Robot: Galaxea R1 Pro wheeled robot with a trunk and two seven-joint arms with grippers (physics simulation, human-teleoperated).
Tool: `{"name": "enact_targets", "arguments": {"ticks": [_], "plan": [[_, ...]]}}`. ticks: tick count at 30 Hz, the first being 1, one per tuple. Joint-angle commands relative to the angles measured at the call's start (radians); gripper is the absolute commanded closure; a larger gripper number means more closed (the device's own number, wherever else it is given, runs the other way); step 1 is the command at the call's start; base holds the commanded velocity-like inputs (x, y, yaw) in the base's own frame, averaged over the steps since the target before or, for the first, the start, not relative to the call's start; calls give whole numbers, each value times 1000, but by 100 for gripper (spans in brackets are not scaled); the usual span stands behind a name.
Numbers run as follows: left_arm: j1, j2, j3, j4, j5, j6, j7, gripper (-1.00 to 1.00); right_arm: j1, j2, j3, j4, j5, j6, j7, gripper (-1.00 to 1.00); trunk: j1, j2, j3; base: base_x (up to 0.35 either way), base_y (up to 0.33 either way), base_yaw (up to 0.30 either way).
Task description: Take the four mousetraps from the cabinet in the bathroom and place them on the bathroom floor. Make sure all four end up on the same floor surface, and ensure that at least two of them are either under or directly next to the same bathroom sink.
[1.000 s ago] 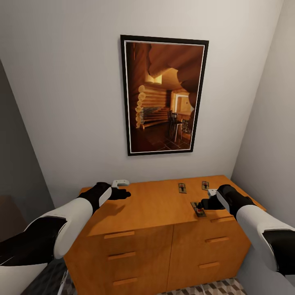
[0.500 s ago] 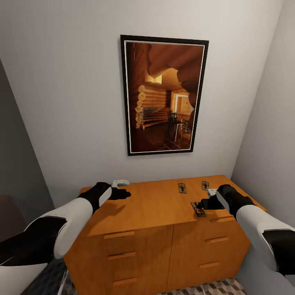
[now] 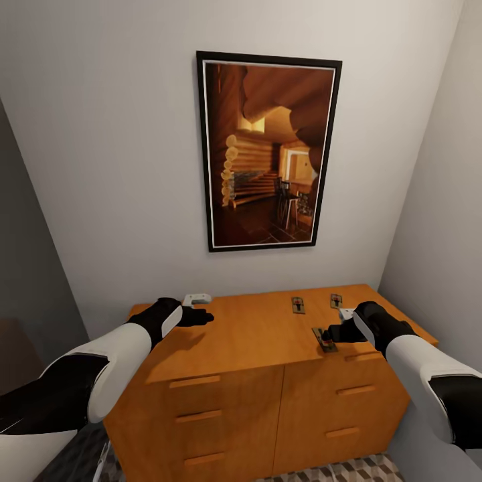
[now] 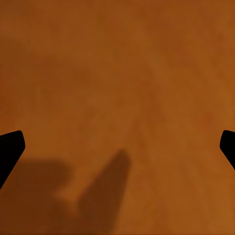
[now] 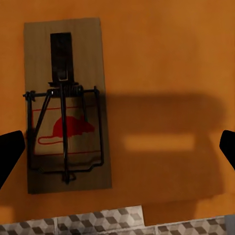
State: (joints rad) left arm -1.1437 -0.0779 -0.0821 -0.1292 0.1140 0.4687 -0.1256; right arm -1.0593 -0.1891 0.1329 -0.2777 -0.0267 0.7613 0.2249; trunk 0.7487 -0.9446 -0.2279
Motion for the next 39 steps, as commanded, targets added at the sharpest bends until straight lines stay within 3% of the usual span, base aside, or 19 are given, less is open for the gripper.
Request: {"name": "enact_targets", "arguments": {"ticks": [1,28,39], "plan": [[-1,1,-8,-1,10,5,0,-100,-1,-1,8,-2,-2,4,4,-100,4,-8,-5,0,0,0],[-1,1,-8,-2,10,5,1,-100,-1,-1,6,-2,-9,5,17,-100,4,-8,-5,0,0,0],[-1,1,-8,-1,10,5,1,-100,-1,-1,0,-2,-36,5,19,-100,4,-8,-5,0,0,0]]}}
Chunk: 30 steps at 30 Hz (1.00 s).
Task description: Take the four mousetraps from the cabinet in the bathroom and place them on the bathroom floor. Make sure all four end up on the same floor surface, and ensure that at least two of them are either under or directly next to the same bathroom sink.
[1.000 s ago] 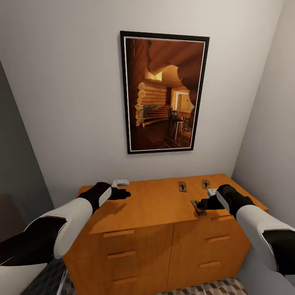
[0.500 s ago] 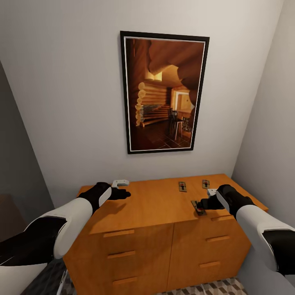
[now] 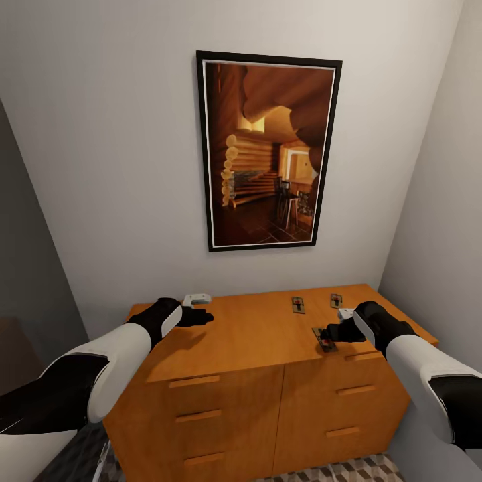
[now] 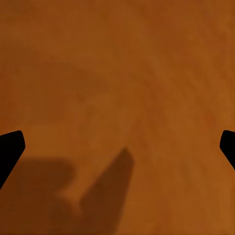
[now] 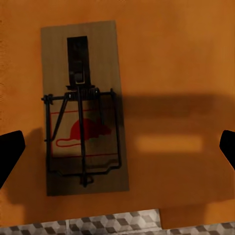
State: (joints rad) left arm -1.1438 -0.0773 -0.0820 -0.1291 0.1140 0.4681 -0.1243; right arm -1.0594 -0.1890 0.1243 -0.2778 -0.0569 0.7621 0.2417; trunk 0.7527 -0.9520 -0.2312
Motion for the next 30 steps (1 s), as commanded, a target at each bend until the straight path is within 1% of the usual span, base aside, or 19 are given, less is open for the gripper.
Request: {"name": "enact_targets", "arguments": {"ticks": [1,30], "plan": [[-1,0,-8,-1,10,5,0,-100,-1,-1,8,-1,-7,4,2,-100,0,-1,-1,0,0,0],[-1,1,-8,-1,10,4,0,-100,-1,-1,5,6,-15,-9,2,-100,0,-1,-1,0,0,0]]}}
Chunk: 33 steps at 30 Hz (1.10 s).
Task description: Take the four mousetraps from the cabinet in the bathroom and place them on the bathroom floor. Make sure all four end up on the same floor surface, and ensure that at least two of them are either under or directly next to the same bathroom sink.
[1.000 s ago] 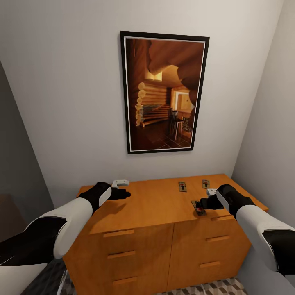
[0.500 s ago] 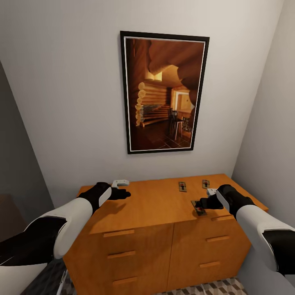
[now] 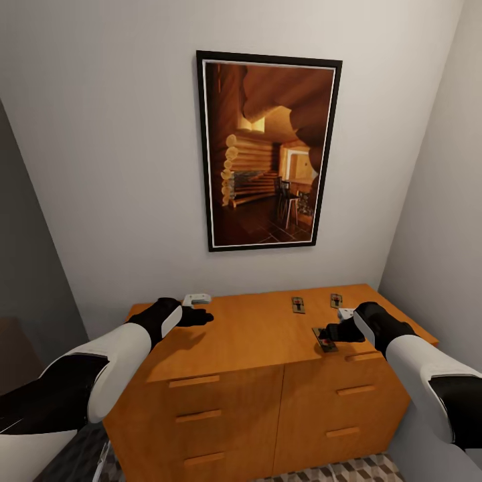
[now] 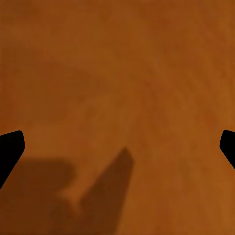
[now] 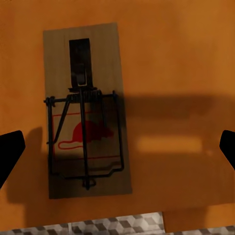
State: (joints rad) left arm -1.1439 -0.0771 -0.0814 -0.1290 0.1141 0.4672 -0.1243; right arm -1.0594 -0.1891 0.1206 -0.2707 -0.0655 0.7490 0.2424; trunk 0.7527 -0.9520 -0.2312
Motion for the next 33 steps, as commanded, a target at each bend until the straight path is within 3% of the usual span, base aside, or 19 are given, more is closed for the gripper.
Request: {"name": "enact_targets", "arguments": {"ticks": [1,33], "plan": [[-1,0,-8,-1,10,5,0,-100,-1,-1,8,-1,-6,4,2,-100,0,-1,-1,0,0,0],[0,0,-9,-3,11,5,0,-100,-1,14,10,46,-10,-65,1,-100,0,-1,-1,0,0,0]]}}
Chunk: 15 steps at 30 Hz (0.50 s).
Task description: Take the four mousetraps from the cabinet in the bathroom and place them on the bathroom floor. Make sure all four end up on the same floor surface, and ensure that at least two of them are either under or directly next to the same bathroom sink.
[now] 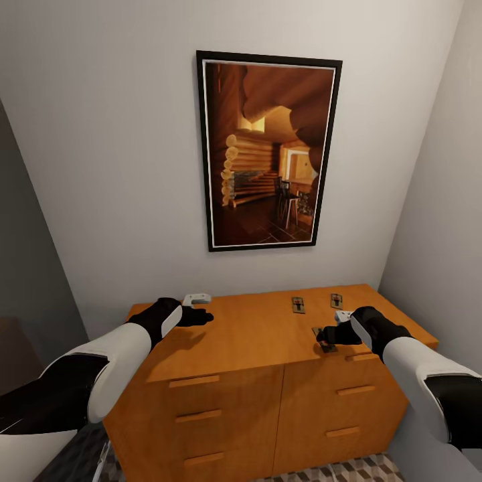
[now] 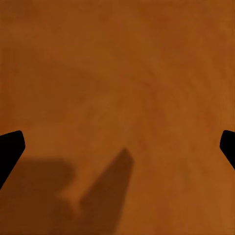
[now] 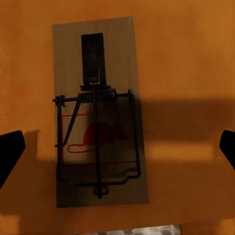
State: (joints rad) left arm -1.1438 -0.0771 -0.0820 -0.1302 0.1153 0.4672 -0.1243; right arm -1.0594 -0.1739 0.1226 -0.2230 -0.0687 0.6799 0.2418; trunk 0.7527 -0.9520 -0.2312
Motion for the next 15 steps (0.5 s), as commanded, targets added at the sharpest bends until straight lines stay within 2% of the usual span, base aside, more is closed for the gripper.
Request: {"name": "enact_targets", "arguments": {"ticks": [1,15], "plan": [[-1,0,-8,-1,10,5,0,-100,-1,1,9,-1,-7,4,1,-100,0,-1,-1,0,0,0],[-1,0,-8,0,10,5,0,-100,-1,17,9,2,-7,0,2,-100,0,-1,-1,0,0,0]]}}
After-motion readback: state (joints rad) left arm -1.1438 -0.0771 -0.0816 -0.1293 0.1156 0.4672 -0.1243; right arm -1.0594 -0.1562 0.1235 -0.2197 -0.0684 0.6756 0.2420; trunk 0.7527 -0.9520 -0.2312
